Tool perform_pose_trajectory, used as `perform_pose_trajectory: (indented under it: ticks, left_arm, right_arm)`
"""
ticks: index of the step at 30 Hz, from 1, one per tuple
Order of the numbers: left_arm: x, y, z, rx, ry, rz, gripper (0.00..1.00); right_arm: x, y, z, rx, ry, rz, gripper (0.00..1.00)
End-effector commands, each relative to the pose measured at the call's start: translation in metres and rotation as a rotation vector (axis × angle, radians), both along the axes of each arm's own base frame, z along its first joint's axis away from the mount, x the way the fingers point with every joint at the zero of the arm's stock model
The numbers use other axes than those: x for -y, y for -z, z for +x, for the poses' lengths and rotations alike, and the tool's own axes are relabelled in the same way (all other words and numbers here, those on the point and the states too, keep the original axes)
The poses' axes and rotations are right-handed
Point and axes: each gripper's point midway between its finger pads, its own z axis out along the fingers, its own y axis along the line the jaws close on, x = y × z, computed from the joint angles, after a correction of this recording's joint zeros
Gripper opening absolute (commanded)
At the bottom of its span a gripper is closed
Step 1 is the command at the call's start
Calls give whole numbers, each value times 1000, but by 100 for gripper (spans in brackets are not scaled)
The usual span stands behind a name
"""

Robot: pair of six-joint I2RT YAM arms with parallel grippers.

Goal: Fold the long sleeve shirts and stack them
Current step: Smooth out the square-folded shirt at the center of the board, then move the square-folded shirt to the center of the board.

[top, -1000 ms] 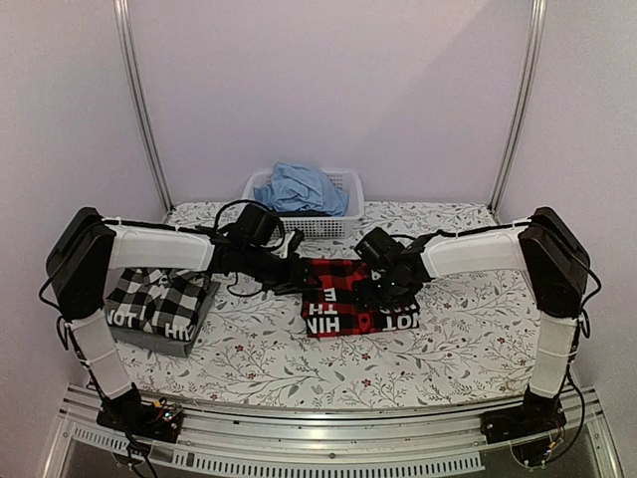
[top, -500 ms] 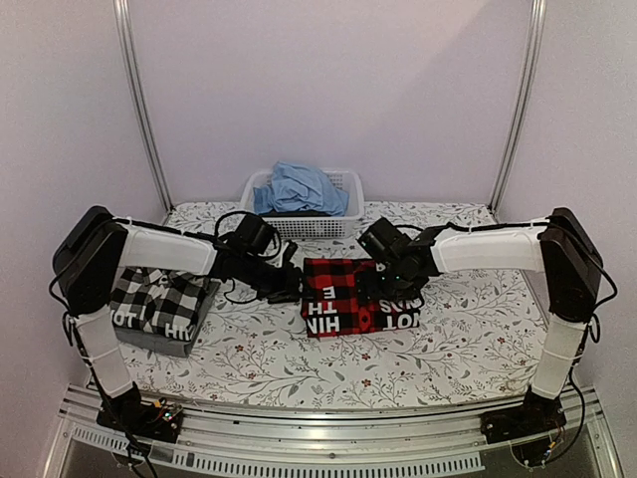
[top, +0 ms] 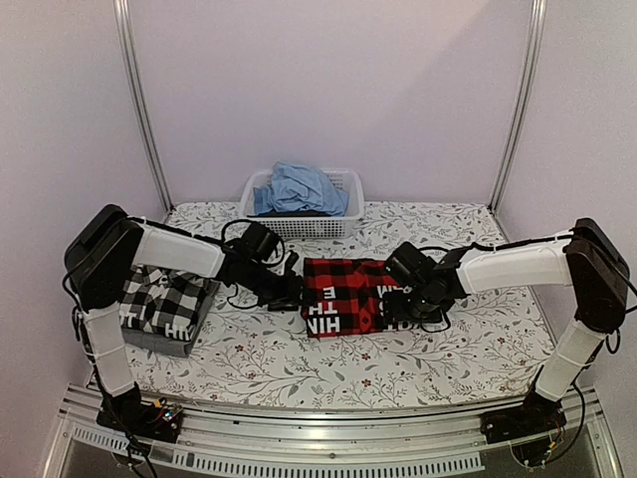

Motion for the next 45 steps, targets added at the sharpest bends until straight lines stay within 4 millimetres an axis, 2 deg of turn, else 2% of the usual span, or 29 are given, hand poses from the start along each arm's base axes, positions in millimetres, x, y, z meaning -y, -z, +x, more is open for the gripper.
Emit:
perform_pose_trajectory:
  ticks: [1, 7, 11, 15, 20, 24, 27, 30, 37, 42, 45]
  left_arm:
    - [1, 10, 1, -14, 5, 22, 50]
    - [8, 17, -1, -33, 16, 26, 50]
    - [12, 24, -3, -53, 3, 42, 50]
    - [9, 31, -1, -67, -45, 60, 43]
    - [8, 31, -1, -69, -78, 38, 34]
    - [11, 28, 0, -67, -78, 20, 31]
    - [14, 27, 0, -74, -73, -6, 29]
    - [20, 27, 1, -83, -66, -31, 26]
    - [25, 29, 3, -96, -62, -48, 17]
    - [15, 31, 4, -110, -85, -50, 0]
    - [4, 26, 5, -96, -84, -42, 0]
  right_arm:
    - [13, -2, -5, 16, 69, 76, 81]
    - [12, 1, -12, 3, 67, 124, 79]
    - [12, -9, -11, 27, 67, 146, 79]
    - [15, -22, -8, 57, 77, 170, 79]
    - [20, -59, 17, 148, 95, 220, 79]
    - [18, -74, 43, 192, 83, 216, 74]
    - [19, -65, 58, 183, 77, 215, 63]
    - [22, -51, 69, 162, 72, 224, 58]
    - [9, -18, 86, 111, 9, 269, 53]
    - [15, 7, 84, 59, 38, 246, 48]
    - [16, 13, 79, 42, 44, 251, 48]
